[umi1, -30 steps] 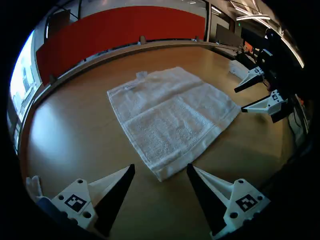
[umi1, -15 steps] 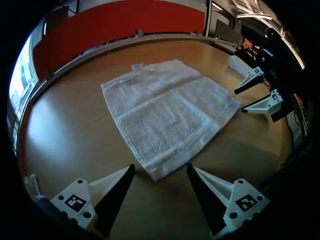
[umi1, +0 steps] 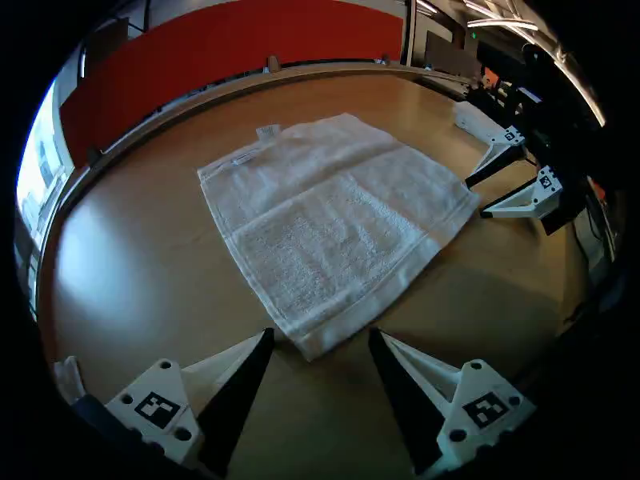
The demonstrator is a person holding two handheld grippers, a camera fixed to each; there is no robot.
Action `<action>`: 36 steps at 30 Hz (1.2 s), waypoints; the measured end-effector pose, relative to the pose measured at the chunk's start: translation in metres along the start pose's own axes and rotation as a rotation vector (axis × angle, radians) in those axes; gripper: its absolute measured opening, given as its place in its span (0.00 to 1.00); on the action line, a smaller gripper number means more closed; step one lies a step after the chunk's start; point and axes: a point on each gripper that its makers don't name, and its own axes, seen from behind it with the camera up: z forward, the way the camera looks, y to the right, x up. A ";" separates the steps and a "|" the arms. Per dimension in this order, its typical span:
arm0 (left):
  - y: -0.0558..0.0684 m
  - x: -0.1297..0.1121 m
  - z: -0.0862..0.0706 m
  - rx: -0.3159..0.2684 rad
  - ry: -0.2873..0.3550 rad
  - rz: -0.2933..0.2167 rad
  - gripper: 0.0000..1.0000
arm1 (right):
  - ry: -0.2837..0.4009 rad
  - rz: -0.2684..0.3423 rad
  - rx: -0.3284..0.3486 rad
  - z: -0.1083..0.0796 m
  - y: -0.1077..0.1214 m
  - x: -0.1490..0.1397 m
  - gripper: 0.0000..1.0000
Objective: Fold towel
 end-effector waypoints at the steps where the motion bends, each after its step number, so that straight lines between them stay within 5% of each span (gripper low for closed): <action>1: 0.000 0.000 0.000 0.000 -0.001 0.000 0.81 | 0.001 0.002 0.002 0.000 0.000 0.000 0.68; 15: 0.001 0.000 -0.001 0.001 -0.013 0.002 0.61 | -0.001 0.001 0.001 -0.002 0.002 -0.001 0.22; 29: 0.004 0.004 -0.001 -0.007 -0.019 -0.026 0.10 | 0.019 0.013 0.007 -0.007 0.001 0.002 0.16; 36: 0.004 0.006 -0.003 -0.015 -0.027 -0.052 0.09 | 0.034 0.015 0.010 -0.012 0.001 0.007 0.16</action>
